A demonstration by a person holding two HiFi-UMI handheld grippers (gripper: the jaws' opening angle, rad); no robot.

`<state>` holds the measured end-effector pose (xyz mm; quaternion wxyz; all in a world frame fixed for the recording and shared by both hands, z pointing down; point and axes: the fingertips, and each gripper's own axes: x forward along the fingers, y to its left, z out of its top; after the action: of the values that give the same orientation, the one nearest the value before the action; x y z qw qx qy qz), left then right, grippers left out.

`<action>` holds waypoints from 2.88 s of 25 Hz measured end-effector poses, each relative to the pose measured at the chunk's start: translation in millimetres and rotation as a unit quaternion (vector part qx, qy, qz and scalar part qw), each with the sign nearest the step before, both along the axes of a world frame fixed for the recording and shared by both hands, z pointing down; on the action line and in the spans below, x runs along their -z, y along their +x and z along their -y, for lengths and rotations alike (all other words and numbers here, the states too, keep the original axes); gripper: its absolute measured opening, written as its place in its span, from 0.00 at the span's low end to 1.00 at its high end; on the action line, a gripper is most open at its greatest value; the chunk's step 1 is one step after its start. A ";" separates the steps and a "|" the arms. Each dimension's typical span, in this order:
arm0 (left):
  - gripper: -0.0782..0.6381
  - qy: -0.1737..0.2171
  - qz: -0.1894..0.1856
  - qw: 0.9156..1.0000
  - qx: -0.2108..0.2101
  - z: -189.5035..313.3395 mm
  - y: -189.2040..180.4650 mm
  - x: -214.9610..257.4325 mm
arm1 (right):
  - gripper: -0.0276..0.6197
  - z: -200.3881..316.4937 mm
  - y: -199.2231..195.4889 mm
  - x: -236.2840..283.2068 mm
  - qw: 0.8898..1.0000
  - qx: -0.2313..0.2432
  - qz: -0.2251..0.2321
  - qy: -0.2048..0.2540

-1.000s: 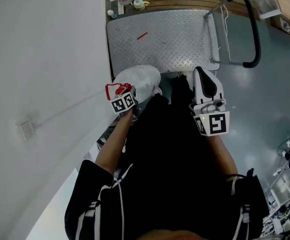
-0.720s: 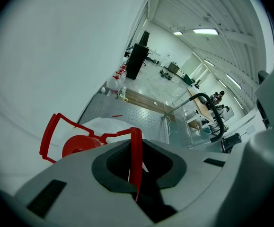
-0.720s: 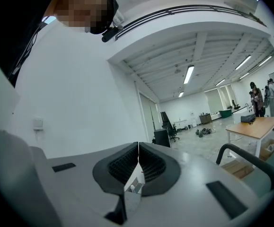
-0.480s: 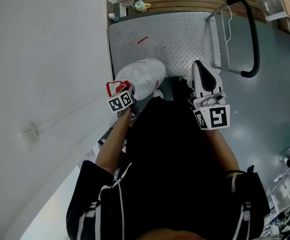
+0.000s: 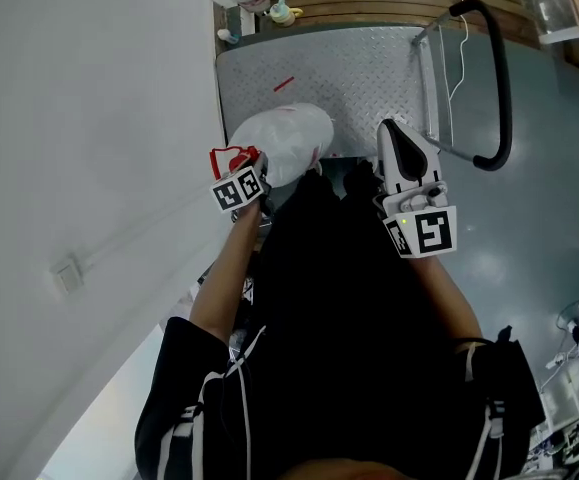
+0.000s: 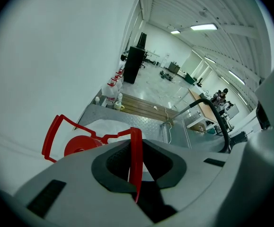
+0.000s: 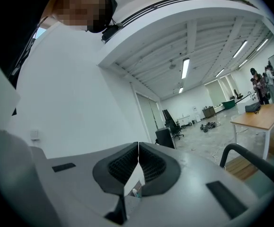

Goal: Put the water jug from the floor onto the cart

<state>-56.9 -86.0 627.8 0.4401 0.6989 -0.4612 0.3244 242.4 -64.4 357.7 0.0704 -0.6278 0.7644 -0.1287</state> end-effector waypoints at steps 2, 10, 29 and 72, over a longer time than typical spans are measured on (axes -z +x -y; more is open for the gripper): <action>0.20 -0.003 0.000 1.000 -0.006 8.3 6.0 -3.5 | 0.07 2.0 -0.6 -0.9 1.000 -0.001 -0.013 -0.001; 0.20 -0.016 -0.004 0.999 -0.048 51.2 39.0 -30.1 | 0.07 11.0 19.5 -5.7 0.998 -0.054 -0.040 -0.011; 0.20 -0.041 0.009 0.988 -0.146 121.0 81.2 -90.1 | 0.07 42.1 -17.9 -3.4 0.991 -0.090 -0.094 -0.039; 0.20 -0.025 -0.292 0.896 -0.335 33.2 197.4 -14.1 | 0.07 -6.7 -22.2 -10.3 0.982 -0.128 -0.127 -0.062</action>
<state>140.5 -119.2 641.8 0.4376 0.8639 -0.0426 0.2456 220.2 -57.7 368.0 -0.0504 -0.7351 0.6707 -0.0849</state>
